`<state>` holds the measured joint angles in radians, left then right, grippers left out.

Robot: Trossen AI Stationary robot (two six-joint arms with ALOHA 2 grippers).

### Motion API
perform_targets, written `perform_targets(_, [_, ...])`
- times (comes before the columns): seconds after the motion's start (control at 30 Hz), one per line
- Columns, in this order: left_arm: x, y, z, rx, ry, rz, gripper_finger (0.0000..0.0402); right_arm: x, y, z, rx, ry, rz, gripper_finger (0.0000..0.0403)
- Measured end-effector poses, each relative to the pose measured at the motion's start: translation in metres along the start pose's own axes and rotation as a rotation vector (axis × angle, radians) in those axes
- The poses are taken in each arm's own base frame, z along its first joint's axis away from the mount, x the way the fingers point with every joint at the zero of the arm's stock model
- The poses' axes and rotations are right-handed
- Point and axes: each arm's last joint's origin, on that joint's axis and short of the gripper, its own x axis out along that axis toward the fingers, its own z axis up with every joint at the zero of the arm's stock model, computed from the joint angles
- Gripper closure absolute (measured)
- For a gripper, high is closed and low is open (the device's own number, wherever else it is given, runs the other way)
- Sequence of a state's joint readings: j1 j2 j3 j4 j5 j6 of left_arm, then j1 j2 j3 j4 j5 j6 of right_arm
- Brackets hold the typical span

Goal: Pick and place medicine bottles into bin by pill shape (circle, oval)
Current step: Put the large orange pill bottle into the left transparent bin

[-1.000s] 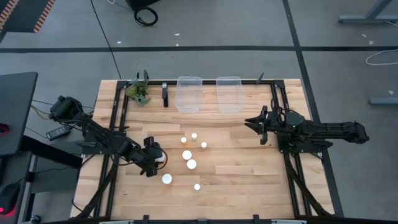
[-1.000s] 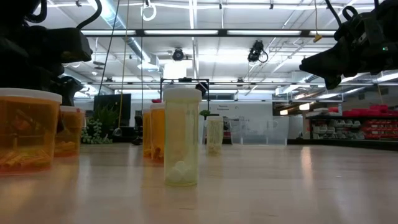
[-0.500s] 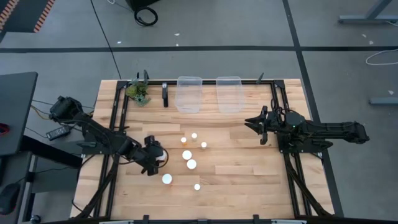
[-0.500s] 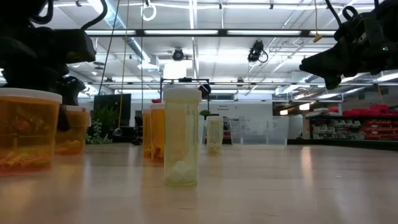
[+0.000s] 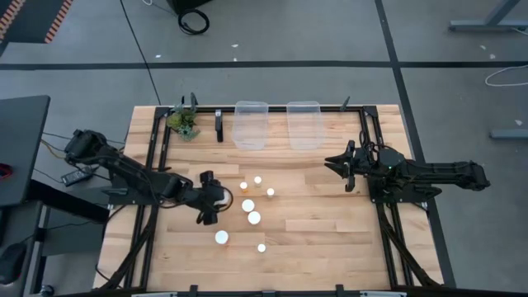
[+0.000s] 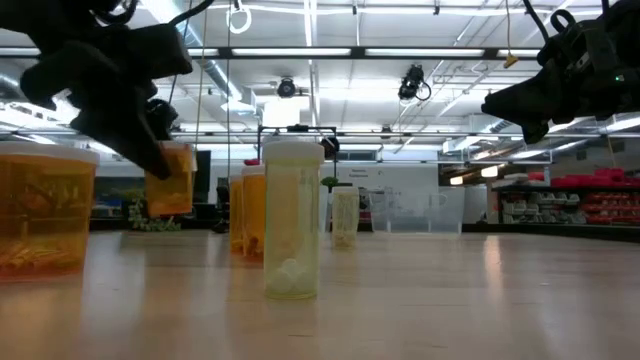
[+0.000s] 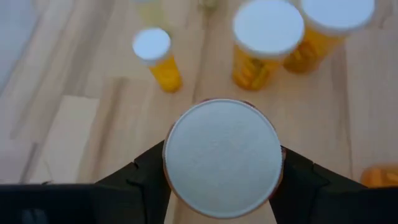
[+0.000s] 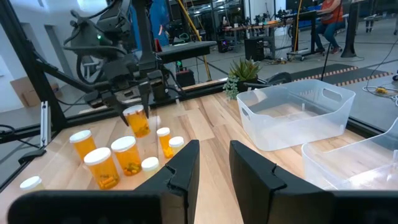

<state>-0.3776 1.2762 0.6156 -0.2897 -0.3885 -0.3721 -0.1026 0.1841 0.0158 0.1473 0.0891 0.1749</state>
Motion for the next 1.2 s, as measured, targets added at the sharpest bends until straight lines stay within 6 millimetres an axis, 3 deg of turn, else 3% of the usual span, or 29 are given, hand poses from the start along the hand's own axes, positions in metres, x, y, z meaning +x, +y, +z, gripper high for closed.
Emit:
perform_targets(0.37, [-0.001, 0.018, 0.028, 0.057, -0.05, 0.049, 0.0184, 0.0, 0.0, 0.0, 0.0, 0.0, 0.0, 0.0308])
perform_targets(1.2, [0.005, 0.074, 0.062, 0.004, -0.153, 0.187, 0.0183, 0.0, 0.0, 0.0, 0.0, 0.0, 0.0, 0.0308])
